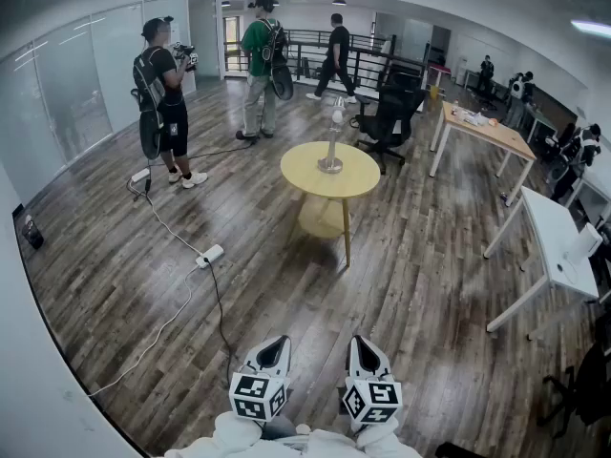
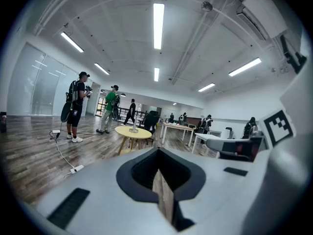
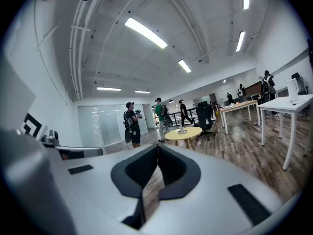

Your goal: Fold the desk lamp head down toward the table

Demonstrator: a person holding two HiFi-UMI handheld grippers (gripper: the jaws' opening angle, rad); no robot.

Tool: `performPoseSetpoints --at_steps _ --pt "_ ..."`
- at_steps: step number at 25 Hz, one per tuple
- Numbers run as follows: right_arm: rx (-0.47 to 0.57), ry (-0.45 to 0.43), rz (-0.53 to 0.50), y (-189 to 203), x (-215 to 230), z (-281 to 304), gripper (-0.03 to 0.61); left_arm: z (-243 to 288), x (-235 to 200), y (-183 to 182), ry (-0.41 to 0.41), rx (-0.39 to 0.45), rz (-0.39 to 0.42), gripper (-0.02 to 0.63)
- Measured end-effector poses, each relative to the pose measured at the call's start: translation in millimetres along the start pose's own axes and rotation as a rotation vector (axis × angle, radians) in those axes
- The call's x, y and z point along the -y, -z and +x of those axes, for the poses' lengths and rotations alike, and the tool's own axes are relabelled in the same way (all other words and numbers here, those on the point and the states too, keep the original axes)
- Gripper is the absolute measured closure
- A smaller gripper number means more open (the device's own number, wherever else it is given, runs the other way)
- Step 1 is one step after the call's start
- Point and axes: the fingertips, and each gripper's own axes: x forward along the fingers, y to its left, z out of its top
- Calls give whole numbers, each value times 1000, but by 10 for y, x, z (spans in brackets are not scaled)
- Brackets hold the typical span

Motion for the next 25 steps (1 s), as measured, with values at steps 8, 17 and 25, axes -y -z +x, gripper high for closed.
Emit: performPoseSetpoints --at_steps 8,17,25 --pt "-8 24 22 -20 262 153 565 234 -30 -25 -12 -5 20 615" --pt "-10 39 13 -76 451 602 565 703 -239 -172 -18 8 22 617" --pt "-3 40 9 -245 600 1254 565 1302 -455 -360 6 2 18 615"
